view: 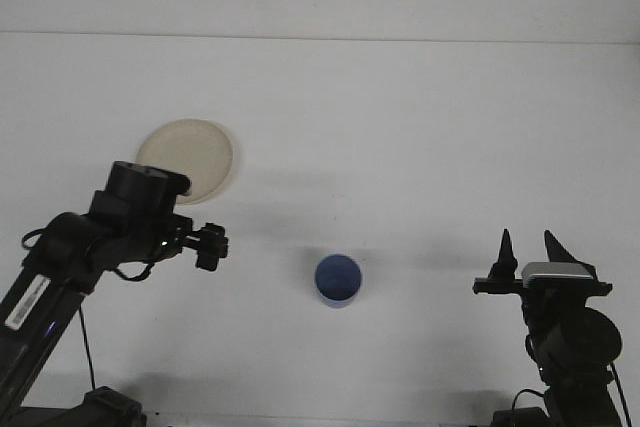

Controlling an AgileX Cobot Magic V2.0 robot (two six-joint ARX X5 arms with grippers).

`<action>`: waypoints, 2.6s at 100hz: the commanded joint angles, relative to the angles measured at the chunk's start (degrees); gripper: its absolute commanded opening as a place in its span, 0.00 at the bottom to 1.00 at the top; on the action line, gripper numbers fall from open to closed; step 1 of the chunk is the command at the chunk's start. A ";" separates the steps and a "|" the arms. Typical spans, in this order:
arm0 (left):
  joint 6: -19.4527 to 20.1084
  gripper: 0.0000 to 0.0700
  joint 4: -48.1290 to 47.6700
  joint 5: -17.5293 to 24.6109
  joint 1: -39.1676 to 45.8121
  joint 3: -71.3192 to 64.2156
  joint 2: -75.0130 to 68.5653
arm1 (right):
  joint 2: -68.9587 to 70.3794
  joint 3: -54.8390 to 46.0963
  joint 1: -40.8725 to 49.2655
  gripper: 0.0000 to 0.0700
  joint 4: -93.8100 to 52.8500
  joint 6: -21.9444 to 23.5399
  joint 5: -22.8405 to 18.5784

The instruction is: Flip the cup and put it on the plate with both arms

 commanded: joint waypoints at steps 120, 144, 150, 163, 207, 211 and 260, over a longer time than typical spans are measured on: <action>4.31 0.16 3.37 0.15 -25.92 17.75 40.00 | 0.04 0.48 0.11 0.60 0.72 -0.44 0.07; 4.85 0.01 3.26 0.11 -25.88 17.79 40.00 | 0.04 0.48 0.09 0.60 0.72 -0.44 0.07; 5.33 0.01 2.45 0.11 -25.59 18.25 39.95 | 0.04 0.48 0.11 0.59 0.72 -0.44 0.07; 7.61 0.01 -2.36 -1.38 -23.58 21.90 39.87 | 0.04 0.48 0.11 0.60 0.72 -0.44 0.07; 8.11 0.01 -9.79 -13.25 -1.22 42.69 39.56 | 0.04 0.48 0.11 0.60 0.72 -0.42 0.07; 8.11 0.01 -9.31 -13.25 1.31 42.80 39.56 | 0.04 0.48 0.11 0.60 0.72 -0.44 0.07; 7.39 0.01 -8.41 -13.29 20.61 42.77 46.77 | 0.04 0.48 0.11 0.60 0.72 -0.44 0.07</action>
